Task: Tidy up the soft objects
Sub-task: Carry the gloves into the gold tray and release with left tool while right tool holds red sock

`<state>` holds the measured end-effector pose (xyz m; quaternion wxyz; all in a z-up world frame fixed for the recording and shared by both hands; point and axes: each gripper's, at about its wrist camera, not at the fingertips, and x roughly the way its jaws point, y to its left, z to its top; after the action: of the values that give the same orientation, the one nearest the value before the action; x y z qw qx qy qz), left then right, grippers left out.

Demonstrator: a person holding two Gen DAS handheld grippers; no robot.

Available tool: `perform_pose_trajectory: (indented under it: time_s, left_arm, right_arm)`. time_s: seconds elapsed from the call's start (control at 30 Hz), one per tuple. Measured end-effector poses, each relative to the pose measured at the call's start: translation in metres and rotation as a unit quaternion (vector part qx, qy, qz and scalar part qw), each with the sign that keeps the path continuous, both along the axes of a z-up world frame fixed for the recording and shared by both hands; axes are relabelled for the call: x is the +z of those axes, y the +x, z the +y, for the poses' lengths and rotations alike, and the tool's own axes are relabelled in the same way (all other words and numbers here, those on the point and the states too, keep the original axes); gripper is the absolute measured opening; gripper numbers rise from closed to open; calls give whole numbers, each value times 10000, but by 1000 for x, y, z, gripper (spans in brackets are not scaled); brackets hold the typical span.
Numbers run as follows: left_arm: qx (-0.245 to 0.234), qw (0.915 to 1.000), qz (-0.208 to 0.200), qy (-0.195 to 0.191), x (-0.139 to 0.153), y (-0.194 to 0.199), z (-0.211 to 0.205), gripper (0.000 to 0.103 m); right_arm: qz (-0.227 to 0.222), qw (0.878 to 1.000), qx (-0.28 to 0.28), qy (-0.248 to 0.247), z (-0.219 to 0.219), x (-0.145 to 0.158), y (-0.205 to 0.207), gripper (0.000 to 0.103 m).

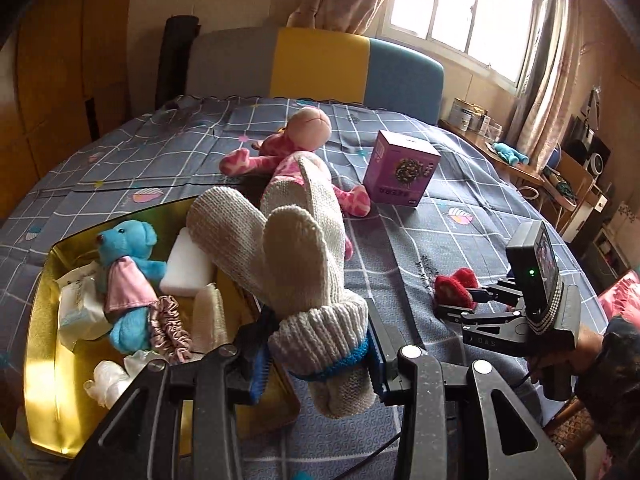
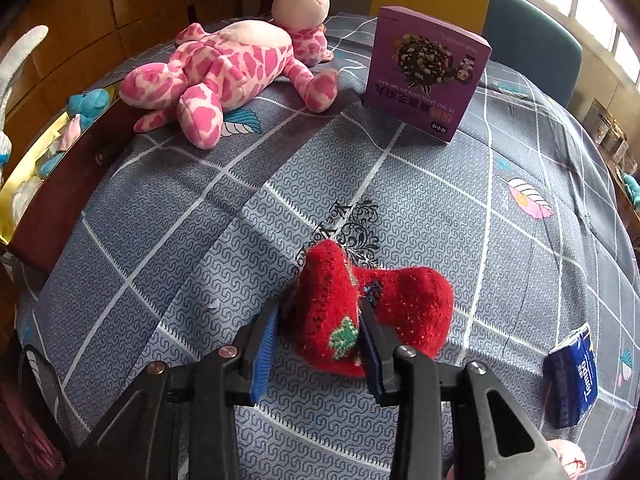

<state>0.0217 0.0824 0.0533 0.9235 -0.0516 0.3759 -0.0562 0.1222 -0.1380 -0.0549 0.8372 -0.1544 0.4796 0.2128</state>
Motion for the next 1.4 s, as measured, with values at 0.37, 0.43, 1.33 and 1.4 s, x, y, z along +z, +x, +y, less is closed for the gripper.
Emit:
perform_pose_trajectory:
  time_s: [0.37, 0.43, 1.33, 1.4]
  left_arm:
    - [250, 9991, -197, 292, 8, -12, 18, 40]
    - [354, 9983, -236, 393, 9, -13, 24, 40]
    - [2123, 9702, 1107, -373, -58, -50, 211, 41]
    - [2109, 9697, 1182, -346, -65, -45, 208, 41]
  right_arm:
    - [-24, 10000, 59, -60, 0, 0, 1, 37]
    - [-49, 9999, 79, -93, 0, 0, 0, 37]
    - [-238, 9985, 249, -423, 2, 3, -5, 37]
    - [-263, 9982, 261, -465, 3, 3, -6, 37]
